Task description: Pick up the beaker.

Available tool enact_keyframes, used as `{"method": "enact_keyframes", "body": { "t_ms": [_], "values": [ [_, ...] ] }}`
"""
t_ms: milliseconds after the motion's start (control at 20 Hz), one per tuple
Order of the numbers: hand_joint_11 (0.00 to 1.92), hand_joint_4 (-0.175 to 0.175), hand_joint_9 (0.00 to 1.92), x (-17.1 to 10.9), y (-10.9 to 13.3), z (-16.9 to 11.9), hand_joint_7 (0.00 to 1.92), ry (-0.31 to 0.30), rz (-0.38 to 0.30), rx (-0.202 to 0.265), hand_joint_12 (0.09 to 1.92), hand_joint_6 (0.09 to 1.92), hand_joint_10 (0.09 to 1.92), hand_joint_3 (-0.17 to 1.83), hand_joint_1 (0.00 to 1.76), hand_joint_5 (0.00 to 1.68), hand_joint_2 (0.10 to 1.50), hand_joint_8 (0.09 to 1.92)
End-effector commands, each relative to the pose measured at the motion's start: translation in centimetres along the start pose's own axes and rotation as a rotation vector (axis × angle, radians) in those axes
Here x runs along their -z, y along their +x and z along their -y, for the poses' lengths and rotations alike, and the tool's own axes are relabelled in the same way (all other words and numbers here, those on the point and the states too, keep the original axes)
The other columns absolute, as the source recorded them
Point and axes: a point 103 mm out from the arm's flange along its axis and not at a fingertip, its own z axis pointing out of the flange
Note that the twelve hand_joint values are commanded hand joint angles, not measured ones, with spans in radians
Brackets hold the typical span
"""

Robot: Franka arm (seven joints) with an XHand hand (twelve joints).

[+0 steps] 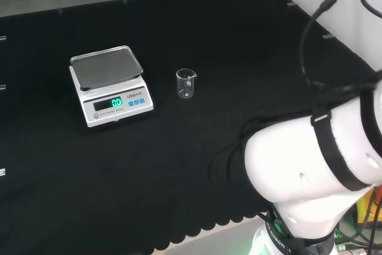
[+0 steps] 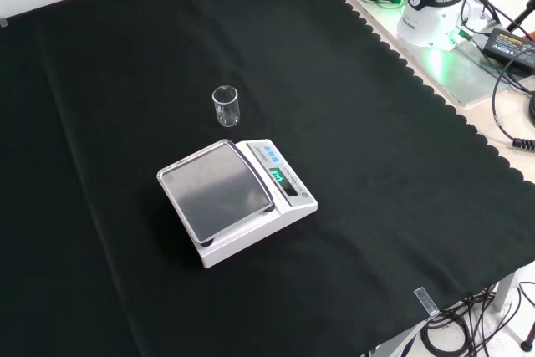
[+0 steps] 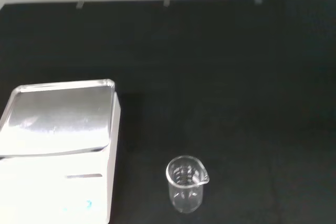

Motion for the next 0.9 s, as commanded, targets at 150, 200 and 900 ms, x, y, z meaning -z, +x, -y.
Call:
{"method": "enact_keyframes", "body": {
  "t_ms": [150,200,900],
  "values": [
    [0.06,-0.051,0.28,-4.3,-0.2,-6.0,0.0,0.057,-0.063,0.038,1.51,0.09,0.09,-0.12,0.37,0.14,1.01,0.54],
    [0.06,-0.052,0.28,-4.8,-0.3,-6.4,0.0,0.071,-0.067,0.037,1.51,0.09,0.09,-0.12,0.37,0.15,1.01,0.54],
    [0.05,-0.062,0.27,-14.6,-1.5,-10.6,0.0,0.25,-0.127,-0.033,1.51,0.09,0.09,-0.12,0.38,0.19,1.0,0.55]
  ]
}}
